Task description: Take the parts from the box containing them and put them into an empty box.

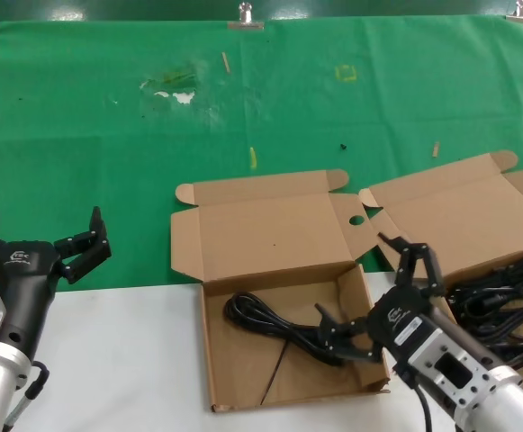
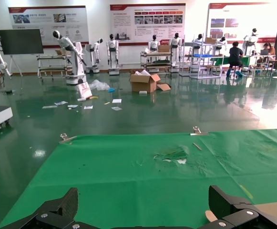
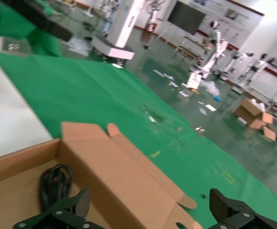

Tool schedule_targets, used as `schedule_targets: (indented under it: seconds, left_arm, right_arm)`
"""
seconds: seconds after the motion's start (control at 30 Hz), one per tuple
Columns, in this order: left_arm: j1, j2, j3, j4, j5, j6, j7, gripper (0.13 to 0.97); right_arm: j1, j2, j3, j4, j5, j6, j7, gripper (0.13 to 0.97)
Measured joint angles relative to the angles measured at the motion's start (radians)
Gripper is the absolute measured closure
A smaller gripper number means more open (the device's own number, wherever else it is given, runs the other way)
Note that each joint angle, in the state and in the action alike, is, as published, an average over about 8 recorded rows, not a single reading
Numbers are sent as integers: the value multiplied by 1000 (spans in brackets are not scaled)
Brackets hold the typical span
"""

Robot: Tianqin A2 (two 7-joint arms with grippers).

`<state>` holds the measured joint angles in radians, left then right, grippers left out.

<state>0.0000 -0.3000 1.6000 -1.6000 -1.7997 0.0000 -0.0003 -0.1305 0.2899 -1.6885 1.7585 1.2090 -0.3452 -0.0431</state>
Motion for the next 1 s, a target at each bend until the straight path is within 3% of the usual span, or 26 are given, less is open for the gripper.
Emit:
schedule_targets:
  seconds: [0.3,0.6,1.0]
  left_arm:
    - [0,0,0,0,0,0,0,132]
    - [0,0,0,0,0,0,0,132]
    - [0,0,0,0,0,0,0,132]
  right_arm:
    - [23,2,15,-28,103,60,7,189]
    - [45,4,31,-55,205,120,15,133]
    - [76,6,51,-92,342,200,25,129]
